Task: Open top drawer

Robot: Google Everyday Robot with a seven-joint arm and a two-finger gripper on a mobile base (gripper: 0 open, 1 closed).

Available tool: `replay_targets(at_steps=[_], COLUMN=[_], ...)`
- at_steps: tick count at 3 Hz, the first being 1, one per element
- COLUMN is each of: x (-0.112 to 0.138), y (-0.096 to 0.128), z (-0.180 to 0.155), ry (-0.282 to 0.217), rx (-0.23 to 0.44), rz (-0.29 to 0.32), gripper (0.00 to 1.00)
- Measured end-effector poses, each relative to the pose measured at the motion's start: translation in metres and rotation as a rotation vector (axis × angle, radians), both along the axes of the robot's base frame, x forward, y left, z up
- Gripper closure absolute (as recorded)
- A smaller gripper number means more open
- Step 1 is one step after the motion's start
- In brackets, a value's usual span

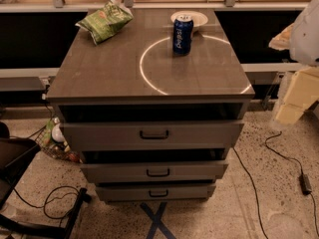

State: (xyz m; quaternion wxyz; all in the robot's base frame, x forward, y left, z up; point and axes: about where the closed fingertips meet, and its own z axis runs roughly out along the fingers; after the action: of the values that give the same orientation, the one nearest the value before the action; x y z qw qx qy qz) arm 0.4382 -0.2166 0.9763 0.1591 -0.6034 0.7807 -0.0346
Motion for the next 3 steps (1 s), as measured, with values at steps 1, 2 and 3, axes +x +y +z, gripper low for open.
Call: replay_targets(at_steps=[1, 2, 3], x=[0.0, 0.004, 0.006], y=[0.0, 0.015, 0.041], z=[0.0, -0.016, -0.048], ry=[-0.002, 0.006, 0.011], rx=[-0.001, -0.067, -0.142], rz=[0.0, 0.033, 0.097], gripper=[0.0, 0.0, 0.0])
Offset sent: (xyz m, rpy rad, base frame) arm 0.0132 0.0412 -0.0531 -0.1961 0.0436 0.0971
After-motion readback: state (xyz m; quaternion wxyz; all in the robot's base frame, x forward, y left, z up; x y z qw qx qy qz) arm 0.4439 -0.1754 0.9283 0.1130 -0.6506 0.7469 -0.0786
